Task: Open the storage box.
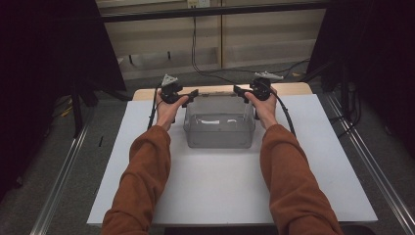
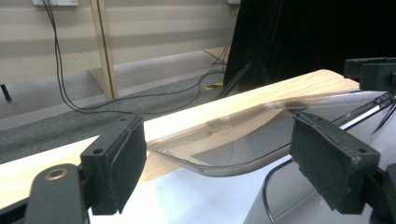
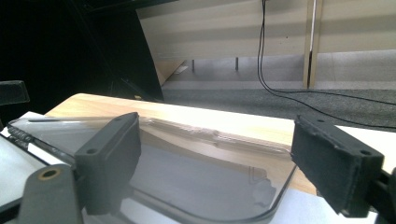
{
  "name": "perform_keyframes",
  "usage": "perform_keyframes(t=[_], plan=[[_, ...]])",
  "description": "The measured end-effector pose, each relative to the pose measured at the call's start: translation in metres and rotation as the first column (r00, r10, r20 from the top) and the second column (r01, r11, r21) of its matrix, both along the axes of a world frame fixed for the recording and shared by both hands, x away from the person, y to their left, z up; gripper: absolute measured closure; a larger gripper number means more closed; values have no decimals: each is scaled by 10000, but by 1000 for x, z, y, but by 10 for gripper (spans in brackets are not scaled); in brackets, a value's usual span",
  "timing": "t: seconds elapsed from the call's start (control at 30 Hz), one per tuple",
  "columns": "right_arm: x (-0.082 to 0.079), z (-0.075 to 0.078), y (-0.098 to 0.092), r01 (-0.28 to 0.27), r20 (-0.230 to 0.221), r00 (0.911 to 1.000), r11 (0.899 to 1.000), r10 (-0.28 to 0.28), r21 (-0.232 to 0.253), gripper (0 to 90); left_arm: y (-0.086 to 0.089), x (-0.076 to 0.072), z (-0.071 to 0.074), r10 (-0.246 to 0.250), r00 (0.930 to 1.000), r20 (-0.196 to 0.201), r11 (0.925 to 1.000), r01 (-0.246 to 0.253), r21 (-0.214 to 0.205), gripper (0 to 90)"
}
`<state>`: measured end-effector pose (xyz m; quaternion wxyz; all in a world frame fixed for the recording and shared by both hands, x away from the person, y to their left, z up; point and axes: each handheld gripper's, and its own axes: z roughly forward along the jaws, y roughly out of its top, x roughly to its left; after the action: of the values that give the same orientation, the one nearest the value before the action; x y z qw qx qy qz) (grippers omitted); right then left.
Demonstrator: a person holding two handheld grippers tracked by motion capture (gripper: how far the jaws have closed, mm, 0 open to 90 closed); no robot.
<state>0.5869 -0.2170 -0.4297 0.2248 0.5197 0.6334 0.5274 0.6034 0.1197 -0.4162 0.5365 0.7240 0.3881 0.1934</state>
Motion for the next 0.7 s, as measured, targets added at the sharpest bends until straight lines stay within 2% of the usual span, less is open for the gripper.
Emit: perform_keyframes(t=[0.1,0.2,0.43,0.5,0.7], plan=[[-3,2,0,-115,42,9999,9998,115,-131,141,1,-3,-2,93,10000,28,9998,-92,-165,173],[-6,5,2,-219,158,9996,9994,223,-254,138,1,-5,-1,29,10000,-78,10000,-28,83,139],[-14,8,0,-167,352,9992,9989,183,-444,139,1,-13,6,7,9999,108,9999,-8,109,132],[-17,9,-2,-109,390,9992,9990,126,-430,139,0,-15,7,-72,9999,81,10000,72,-8,128],[-28,13,-2,-108,670,9976,9979,151,-641,138,-11,-24,13,-390,9989,255,9990,385,222,107]])
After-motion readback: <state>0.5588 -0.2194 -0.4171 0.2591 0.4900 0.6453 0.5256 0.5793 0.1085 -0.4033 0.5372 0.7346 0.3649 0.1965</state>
